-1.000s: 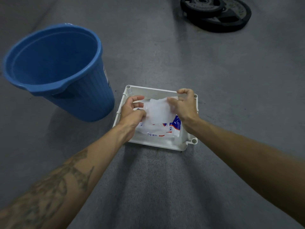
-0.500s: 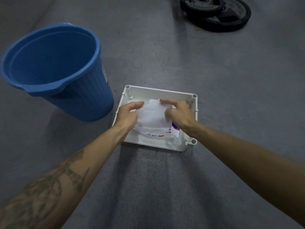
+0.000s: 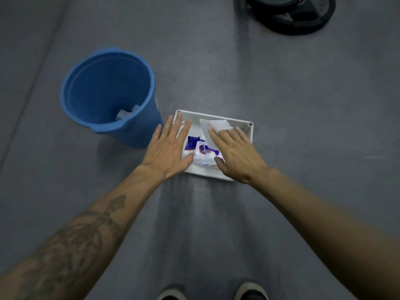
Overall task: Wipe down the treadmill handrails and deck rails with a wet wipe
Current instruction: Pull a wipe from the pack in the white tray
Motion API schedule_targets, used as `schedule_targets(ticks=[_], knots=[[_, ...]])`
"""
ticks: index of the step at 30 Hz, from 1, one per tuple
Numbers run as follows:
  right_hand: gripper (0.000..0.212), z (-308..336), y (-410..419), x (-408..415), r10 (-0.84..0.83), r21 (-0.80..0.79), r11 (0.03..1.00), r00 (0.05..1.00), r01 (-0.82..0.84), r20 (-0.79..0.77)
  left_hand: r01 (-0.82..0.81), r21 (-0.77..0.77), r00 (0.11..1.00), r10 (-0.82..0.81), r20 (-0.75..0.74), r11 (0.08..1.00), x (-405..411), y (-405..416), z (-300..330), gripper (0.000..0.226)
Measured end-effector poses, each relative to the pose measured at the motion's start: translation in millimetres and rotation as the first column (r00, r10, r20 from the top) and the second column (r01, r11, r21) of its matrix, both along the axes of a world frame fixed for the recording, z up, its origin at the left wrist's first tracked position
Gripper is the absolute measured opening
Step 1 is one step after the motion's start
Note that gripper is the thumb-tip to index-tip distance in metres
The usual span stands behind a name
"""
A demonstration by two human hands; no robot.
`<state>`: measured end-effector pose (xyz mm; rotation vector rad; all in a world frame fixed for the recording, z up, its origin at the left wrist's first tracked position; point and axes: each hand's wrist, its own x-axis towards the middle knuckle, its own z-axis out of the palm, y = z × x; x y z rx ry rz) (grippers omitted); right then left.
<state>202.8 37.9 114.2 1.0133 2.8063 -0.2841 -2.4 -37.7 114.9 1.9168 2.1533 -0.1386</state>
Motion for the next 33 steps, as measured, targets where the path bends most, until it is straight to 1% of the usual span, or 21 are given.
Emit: schedule_targets(ticks=[4, 8, 11, 17, 23, 25, 27, 28, 29, 31, 33], knots=[[0.083, 79, -13, 5, -0.027, -0.008, 1.0, 1.0, 0.027, -0.003, -0.008, 0.002, 1.0, 0.008, 0.01, 1.0, 16, -12, 78, 0.088], [0.087, 170, -27, 8, -0.068, -0.004, 0.998, 0.997, 0.068, -0.031, 0.011, -0.015, 1.0, -0.012, -0.02, 1.0, 27, -23, 169, 0.089], [0.086, 240, -36, 14, -0.088, 0.005, 0.996, 0.995, 0.088, -0.042, 0.003, -0.003, 1.0, -0.003, -0.012, 1.0, 31, -31, 239, 0.089], [0.083, 390, -53, 34, -0.167, -0.027, 0.986, 0.981, 0.165, -0.094, 0.014, 0.033, 1.0, -0.014, -0.005, 0.999, 38, -43, 390, 0.091], [0.08, 525, -73, 51, -0.249, -0.036, 0.969, 0.959, 0.246, -0.133, 0.101, 0.088, 0.995, -0.099, -0.023, 0.991, 41, -47, 523, 0.088], [0.071, 561, -80, 56, -0.286, -0.024, 0.958, 0.946, 0.285, -0.153, 0.145, 0.103, 0.989, -0.143, -0.027, 0.984, 43, -47, 559, 0.088], [0.045, 591, -88, 62, -0.262, 0.03, 0.962, 0.946, 0.272, -0.189, 0.189, 0.114, 0.982, -0.187, -0.025, 0.975, 45, -47, 588, 0.087], [0.031, 604, -93, 66, -0.22, 0.055, 0.971, 0.957, 0.234, -0.188, 0.211, 0.118, 0.978, -0.21, -0.021, 0.97, 46, -46, 600, 0.087], [0.025, 618, -97, 70, -0.177, 0.064, 0.98, 0.973, 0.188, -0.151, 0.236, 0.122, 0.972, -0.235, -0.019, 0.964, 47, -45, 611, 0.086], [0.031, 641, -105, 76, -0.144, 0.008, 0.989, 0.989, 0.145, -0.02, 0.293, 0.126, 0.956, -0.292, -0.022, 0.948, 49, -42, 628, 0.086], [0.037, 661, -113, 82, -0.205, -0.029, 0.978, 0.979, 0.205, 0.013, 0.355, 0.139, 0.935, -0.354, -0.032, 0.924, 53, -39, 643, 0.086]])
